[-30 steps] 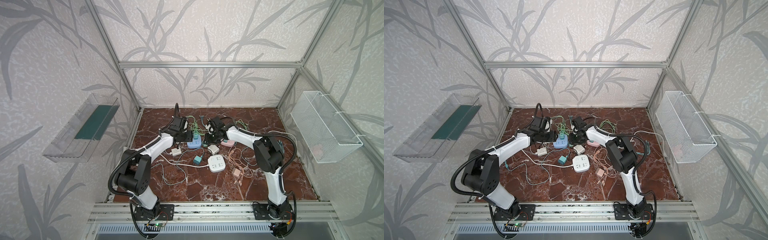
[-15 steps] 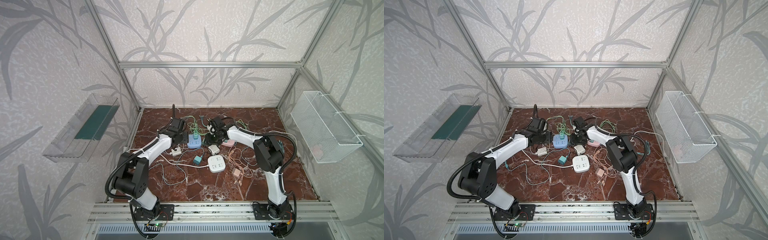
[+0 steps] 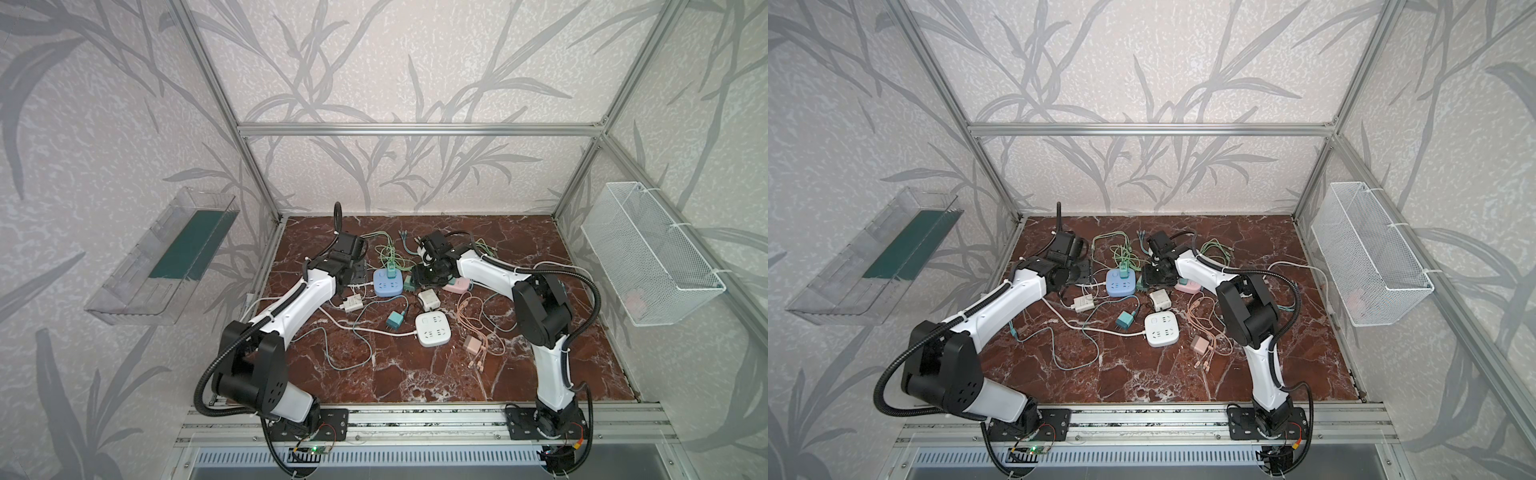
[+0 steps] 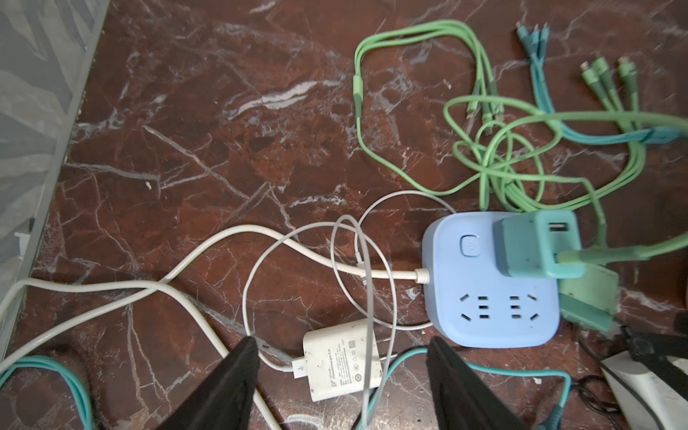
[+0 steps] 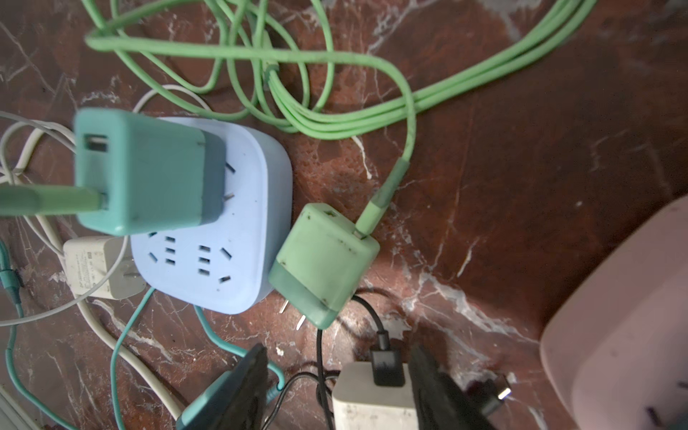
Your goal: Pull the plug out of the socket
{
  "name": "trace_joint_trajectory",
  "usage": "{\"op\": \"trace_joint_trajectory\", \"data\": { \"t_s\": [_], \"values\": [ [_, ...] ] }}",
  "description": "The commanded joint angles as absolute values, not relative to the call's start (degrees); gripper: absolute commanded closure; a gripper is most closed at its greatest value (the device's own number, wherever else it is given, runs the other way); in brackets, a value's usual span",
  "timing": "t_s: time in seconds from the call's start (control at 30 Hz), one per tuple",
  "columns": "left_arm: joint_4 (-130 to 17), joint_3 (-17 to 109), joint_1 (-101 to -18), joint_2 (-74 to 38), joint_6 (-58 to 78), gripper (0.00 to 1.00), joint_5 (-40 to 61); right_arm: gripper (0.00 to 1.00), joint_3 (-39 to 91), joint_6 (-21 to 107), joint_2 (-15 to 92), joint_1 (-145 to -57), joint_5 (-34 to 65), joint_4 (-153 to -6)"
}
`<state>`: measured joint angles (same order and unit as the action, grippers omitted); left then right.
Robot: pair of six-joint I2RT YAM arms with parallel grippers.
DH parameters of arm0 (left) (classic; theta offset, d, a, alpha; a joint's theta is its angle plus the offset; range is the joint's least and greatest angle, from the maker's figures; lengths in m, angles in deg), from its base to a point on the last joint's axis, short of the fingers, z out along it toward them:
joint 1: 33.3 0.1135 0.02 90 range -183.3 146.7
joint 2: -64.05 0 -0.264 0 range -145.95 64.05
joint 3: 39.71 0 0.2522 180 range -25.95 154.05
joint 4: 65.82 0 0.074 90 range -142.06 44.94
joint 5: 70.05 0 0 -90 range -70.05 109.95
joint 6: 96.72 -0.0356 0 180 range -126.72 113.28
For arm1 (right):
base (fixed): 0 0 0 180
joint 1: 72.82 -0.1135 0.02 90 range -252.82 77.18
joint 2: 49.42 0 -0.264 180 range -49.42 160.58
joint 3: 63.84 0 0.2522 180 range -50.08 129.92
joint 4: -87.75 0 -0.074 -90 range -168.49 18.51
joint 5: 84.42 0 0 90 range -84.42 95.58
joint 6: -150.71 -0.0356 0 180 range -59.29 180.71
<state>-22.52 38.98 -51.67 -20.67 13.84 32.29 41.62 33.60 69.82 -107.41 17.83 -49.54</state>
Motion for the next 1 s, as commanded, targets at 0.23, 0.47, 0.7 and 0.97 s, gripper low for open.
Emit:
{"op": "trace_joint_trajectory", "data": {
  "t_s": [0.23, 0.47, 0.7, 0.97],
  "values": [
    [-25.71, 38.62, -53.43, -13.95, 10.65, 0.28, 31.95, 0.52, 41.20, 33.23, 66.95, -108.66, 19.21, -57.04],
    [-27.96, 41.70, -57.06, -17.93, 5.02, 0.28, 23.65, 0.54, 44.03, 31.42, 70.99, -109.21, 20.42, -58.19],
    [-22.37, 49.19, -59.26, -27.34, 3.88, 0.31, 19.64, 0.54, 45.85, 30.17, 73.65, -109.25, 19.90, -58.19],
    [-19.42, 52.66, -60.42, -33.94, 4.97, 0.34, 18.96, 0.55, 48.15, 29.48, 76.50, -109.03, 19.45, -57.39]
  ]
}}
